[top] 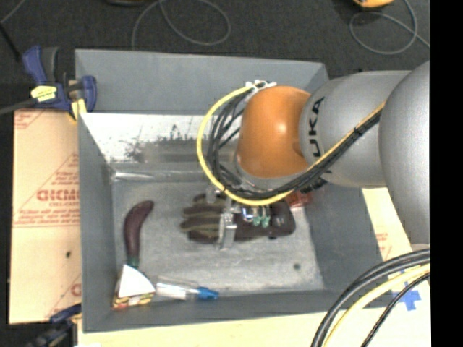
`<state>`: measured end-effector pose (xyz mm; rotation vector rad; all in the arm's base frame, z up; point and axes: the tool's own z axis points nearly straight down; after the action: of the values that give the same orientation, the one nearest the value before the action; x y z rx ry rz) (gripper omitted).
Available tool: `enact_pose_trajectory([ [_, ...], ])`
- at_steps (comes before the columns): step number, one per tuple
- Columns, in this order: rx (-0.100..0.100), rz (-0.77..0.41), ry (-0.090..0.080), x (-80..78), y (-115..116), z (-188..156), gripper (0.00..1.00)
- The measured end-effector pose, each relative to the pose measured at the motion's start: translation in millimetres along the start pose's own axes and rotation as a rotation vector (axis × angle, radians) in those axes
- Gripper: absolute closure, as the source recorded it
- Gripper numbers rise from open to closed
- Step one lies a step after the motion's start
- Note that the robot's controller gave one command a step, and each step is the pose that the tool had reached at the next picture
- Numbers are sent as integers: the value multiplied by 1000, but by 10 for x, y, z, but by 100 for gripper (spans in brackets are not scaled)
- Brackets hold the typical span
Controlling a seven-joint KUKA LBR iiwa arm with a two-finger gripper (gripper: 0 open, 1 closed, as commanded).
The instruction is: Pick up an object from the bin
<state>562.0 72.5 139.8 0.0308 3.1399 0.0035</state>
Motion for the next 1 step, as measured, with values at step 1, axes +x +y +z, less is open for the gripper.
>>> enact_pose_trajectory([
  [1, -1, -327, -9, -128, -347, 616, 100],
])
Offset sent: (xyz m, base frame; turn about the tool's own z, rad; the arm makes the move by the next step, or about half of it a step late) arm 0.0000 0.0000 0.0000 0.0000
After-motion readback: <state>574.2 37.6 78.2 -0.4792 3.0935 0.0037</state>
